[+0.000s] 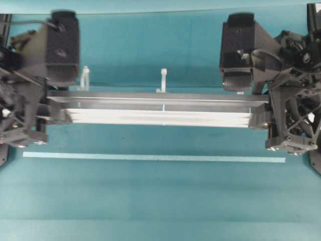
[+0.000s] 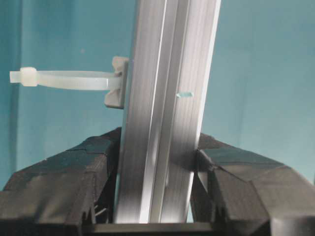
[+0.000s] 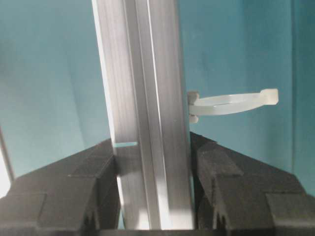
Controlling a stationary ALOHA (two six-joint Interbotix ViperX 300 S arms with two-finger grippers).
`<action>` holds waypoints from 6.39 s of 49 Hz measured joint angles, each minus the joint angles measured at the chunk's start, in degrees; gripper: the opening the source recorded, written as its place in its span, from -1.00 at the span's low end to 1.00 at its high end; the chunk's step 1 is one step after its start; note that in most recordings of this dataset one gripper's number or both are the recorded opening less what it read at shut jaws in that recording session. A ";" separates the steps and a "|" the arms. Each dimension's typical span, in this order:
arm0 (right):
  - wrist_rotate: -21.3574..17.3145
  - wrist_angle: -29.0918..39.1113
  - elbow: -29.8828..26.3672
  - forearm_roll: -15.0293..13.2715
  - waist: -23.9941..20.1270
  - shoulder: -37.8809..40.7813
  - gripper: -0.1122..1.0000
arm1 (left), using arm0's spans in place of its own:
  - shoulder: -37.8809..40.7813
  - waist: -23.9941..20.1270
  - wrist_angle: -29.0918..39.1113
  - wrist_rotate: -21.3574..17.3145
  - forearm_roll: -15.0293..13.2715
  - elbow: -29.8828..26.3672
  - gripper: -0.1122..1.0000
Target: Lift the large metal rail with both hands.
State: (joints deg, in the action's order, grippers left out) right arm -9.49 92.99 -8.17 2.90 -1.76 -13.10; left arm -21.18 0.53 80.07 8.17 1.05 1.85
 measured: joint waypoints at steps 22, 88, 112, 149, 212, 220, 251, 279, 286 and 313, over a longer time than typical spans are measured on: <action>0.00 2.99 -8.88 -0.26 -0.18 3.25 -0.11 | 4.22 0.09 10.02 0.00 -0.09 -10.55 -0.13; 0.70 0.70 1.76 -0.26 -0.35 3.43 -0.11 | 4.22 0.09 4.48 0.00 0.00 -2.20 -0.13; 4.75 -19.25 22.50 -1.41 1.67 0.26 -0.11 | 1.67 -2.11 -13.10 0.00 0.09 20.65 -0.13; 5.71 -41.84 38.41 -2.02 1.76 3.52 -0.11 | 3.87 -2.72 -32.96 -0.26 0.70 37.44 -0.13; 6.50 -56.34 46.14 -1.49 0.70 14.06 -0.11 | 16.52 -1.58 -51.42 1.14 0.88 42.98 -0.13; 6.42 -56.69 46.23 -1.41 0.53 14.59 -0.11 | 17.75 -1.23 -52.21 1.41 0.88 43.07 -0.13; 6.42 -58.62 47.37 -1.41 0.53 15.64 -0.11 | 18.46 -0.97 -56.25 1.49 0.97 44.56 -0.13; 6.50 -60.21 48.43 -0.97 1.23 15.38 -0.11 | 18.54 -0.97 -55.28 1.49 0.88 44.47 -0.13; 6.50 -60.29 48.43 -0.79 1.32 15.47 -0.11 | 18.54 -0.97 -55.20 1.49 0.97 44.56 -0.13; 6.50 -60.29 48.60 -0.18 1.58 15.47 0.34 | 18.54 -0.97 -55.02 1.76 0.88 44.47 0.08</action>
State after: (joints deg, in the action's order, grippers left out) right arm -2.99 32.70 40.43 2.72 -0.18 2.37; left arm -2.64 -0.44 25.05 9.93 1.93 46.32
